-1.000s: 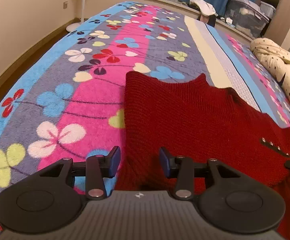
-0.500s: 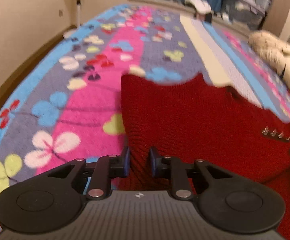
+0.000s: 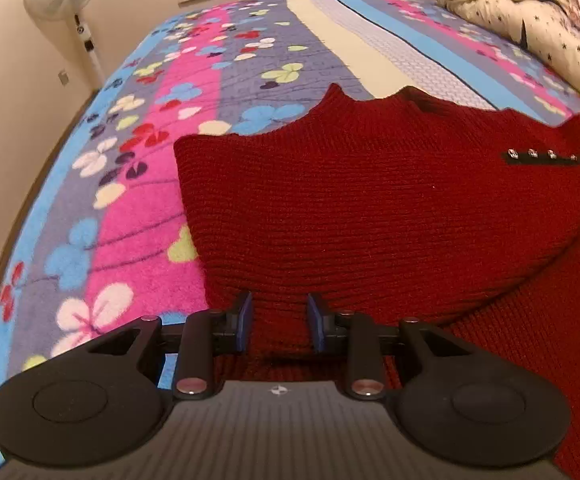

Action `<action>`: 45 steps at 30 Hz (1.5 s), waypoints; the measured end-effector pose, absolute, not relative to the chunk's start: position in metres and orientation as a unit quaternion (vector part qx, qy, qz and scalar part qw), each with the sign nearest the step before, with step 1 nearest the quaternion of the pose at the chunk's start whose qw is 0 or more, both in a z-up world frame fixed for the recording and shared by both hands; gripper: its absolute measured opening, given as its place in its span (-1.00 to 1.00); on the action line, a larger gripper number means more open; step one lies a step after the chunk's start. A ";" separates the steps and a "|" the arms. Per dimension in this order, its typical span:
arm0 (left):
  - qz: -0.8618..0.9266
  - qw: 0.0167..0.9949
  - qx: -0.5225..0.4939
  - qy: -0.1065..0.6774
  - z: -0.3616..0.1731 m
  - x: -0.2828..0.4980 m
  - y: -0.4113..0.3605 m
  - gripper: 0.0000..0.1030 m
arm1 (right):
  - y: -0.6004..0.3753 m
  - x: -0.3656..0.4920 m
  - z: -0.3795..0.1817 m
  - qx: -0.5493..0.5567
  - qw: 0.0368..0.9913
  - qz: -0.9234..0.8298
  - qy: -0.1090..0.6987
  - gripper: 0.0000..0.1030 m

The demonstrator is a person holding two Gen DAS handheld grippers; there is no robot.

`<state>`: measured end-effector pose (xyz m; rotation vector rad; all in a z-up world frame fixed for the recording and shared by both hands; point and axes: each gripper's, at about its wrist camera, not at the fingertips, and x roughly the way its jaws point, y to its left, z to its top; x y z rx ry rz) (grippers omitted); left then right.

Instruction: Fold small clothes

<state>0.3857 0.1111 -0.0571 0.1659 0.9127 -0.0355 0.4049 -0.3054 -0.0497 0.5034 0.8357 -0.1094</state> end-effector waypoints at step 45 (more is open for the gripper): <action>-0.018 0.892 0.058 0.449 -0.056 0.388 0.116 -0.34 | -0.523 0.398 -0.112 0.427 0.778 -0.323 0.329 -0.69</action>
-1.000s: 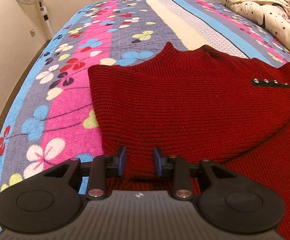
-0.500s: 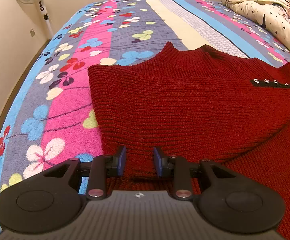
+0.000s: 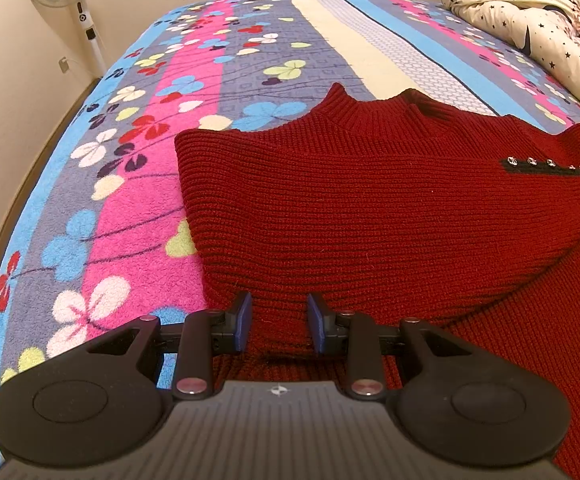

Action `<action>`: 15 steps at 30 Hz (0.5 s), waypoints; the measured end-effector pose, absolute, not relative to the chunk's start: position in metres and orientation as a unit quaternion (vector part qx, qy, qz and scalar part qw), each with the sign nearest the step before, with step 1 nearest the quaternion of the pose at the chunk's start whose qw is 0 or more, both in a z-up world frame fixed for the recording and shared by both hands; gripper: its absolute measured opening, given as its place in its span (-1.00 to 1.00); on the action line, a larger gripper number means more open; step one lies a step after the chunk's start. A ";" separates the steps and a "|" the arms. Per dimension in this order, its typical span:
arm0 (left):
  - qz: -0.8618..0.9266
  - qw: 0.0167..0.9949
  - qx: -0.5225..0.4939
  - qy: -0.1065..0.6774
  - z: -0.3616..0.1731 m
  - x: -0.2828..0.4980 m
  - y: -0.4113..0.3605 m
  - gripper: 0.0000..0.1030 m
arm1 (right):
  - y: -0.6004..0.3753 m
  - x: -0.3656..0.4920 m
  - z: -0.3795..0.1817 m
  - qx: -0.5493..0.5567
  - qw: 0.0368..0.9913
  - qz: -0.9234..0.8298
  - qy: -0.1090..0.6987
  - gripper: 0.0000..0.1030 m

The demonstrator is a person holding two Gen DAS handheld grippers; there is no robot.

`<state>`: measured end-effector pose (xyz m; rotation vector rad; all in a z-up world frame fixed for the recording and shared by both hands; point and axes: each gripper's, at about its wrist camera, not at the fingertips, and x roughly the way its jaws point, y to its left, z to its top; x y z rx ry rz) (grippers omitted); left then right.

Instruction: Fold small clothes

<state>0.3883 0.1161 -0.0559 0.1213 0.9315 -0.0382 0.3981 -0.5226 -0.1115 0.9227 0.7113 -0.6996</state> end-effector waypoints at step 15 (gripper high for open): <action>-0.017 0.890 0.065 0.450 -0.056 0.390 0.113 -0.33 | -0.248 0.380 0.001 0.032 0.979 0.090 0.181 -0.74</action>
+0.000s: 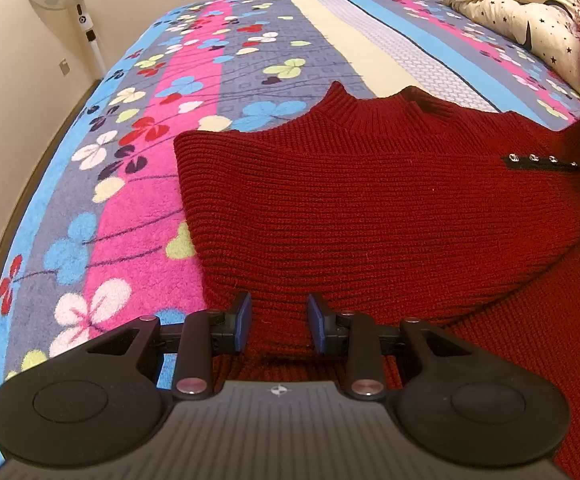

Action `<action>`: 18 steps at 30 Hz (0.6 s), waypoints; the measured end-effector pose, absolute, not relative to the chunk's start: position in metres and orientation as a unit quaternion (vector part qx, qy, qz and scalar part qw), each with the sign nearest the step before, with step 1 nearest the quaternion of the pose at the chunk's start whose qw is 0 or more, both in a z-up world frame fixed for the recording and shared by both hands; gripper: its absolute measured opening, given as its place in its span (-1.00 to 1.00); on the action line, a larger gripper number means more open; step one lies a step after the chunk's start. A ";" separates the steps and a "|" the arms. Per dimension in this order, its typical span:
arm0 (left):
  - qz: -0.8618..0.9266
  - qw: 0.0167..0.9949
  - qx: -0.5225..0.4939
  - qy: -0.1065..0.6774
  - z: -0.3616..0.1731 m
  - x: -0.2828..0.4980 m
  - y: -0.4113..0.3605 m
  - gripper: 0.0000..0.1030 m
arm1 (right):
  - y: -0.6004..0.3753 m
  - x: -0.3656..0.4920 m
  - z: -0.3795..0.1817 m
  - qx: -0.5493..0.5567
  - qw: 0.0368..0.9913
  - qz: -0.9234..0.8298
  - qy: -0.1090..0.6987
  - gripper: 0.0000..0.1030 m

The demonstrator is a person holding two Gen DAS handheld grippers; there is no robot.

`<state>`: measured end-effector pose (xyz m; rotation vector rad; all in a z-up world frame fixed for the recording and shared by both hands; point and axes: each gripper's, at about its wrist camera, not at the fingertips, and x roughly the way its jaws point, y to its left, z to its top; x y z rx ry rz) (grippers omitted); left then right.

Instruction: Fold small clothes

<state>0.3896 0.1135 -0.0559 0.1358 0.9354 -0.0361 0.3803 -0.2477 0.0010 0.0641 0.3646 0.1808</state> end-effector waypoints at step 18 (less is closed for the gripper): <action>-0.023 0.889 0.037 0.456 -0.051 0.392 0.120 -0.18 | -0.159 0.360 -0.025 -0.051 0.897 0.334 0.285 -0.25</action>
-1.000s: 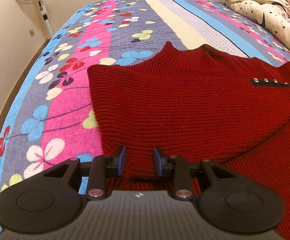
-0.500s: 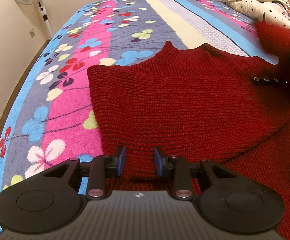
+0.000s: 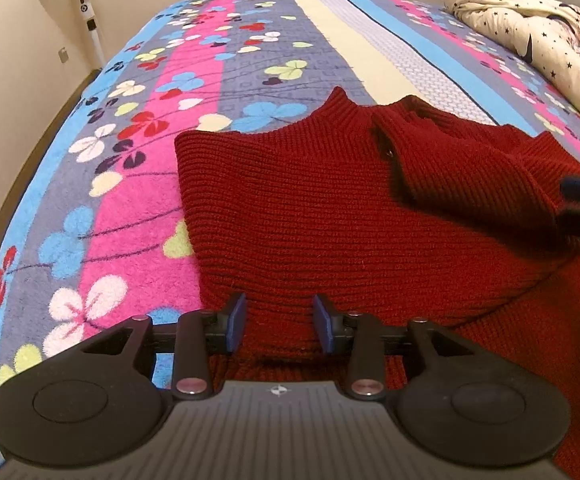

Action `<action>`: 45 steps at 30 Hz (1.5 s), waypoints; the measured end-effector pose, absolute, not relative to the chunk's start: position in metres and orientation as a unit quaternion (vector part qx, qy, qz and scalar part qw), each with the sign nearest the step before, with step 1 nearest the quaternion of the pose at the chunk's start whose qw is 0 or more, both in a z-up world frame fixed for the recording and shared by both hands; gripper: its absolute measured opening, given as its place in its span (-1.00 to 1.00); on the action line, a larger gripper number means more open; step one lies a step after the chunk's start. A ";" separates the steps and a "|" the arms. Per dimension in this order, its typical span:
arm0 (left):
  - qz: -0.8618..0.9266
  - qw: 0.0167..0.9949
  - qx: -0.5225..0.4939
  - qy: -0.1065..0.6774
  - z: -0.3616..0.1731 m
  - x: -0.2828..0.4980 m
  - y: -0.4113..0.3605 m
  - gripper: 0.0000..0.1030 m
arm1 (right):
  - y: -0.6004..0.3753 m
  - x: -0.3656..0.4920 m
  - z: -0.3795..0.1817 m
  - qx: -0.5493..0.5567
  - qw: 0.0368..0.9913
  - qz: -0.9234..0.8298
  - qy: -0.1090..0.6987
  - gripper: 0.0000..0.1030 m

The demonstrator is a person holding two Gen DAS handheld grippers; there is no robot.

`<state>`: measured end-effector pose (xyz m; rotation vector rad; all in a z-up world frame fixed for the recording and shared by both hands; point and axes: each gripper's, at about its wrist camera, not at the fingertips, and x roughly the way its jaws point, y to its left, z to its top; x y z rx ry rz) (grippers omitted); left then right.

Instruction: Fold small clothes

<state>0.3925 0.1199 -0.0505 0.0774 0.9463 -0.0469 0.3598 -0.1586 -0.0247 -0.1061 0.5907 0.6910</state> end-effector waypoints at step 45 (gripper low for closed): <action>-0.043 0.850 -0.234 0.470 -0.043 0.395 0.167 -0.14 | -0.132 0.346 -0.068 -0.180 0.853 0.363 0.328 -0.15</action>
